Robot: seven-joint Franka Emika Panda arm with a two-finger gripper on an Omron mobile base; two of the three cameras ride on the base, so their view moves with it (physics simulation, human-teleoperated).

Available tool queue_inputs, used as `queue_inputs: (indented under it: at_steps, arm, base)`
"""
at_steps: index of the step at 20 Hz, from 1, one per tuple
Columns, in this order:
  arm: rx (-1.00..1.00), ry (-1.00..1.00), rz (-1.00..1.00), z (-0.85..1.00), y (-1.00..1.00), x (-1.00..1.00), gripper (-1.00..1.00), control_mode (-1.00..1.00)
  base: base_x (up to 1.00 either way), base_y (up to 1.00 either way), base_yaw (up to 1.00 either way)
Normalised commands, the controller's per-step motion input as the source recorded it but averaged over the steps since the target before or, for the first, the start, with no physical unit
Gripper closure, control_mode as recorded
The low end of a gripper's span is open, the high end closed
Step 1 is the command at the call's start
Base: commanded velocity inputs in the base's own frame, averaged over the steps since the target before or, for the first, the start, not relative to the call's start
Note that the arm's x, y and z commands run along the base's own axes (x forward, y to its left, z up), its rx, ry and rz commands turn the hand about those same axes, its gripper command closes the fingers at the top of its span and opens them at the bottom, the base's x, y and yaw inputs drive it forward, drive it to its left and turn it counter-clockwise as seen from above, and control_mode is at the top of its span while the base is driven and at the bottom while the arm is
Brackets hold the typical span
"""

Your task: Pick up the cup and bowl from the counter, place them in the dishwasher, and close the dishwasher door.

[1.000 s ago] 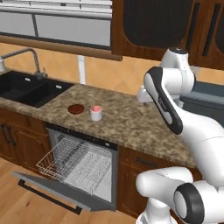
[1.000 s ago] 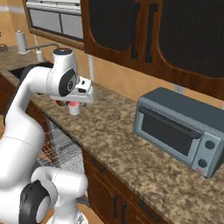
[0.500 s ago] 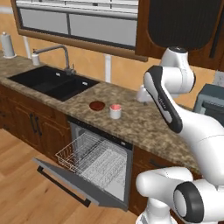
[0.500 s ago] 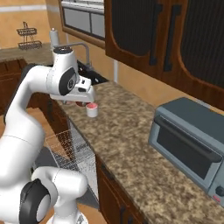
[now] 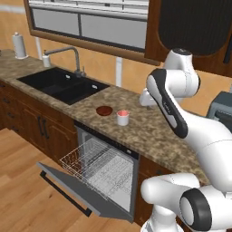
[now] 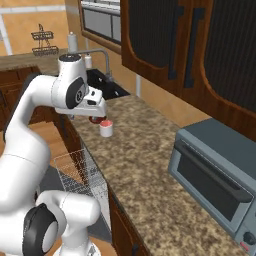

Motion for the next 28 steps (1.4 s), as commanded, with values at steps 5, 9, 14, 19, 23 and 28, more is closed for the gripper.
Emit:
queue_inputs:
  at_steps: [5, 9, 14, 19, 23, 28]
  arm:
    - [0.0, 0.0, 0.0, 0.0, 0.0, 0.0, -1.0, 1.0]
    - [0.0, 0.0, 0.0, 0.0, 0.0, 0.0, -1.0, 1.0]
    - [-0.13, 0.09, 0.1, -0.31, 0.67, 0.92, -1.0, -1.0]
    - [-0.27, 0.36, 0.13, -0.67, 0.05, 1.0, -1.0, -1.0]
    - [-0.22, 0.23, 0.18, -0.61, -0.02, 1.0, -1.0, -1.0]
    - [-0.12, 0.01, 0.18, -0.41, 0.01, 0.82, -1.0, -1.0]
  base:
    - [0.03, -0.01, 0.03]
    - [0.1, 0.0, 0.01]
    - [0.0, 0.0, 0.0]
    - [0.0, 0.0, 0.0]
    - [0.0, 0.0, 0.0]
    - [0.0, 0.0, 0.0]
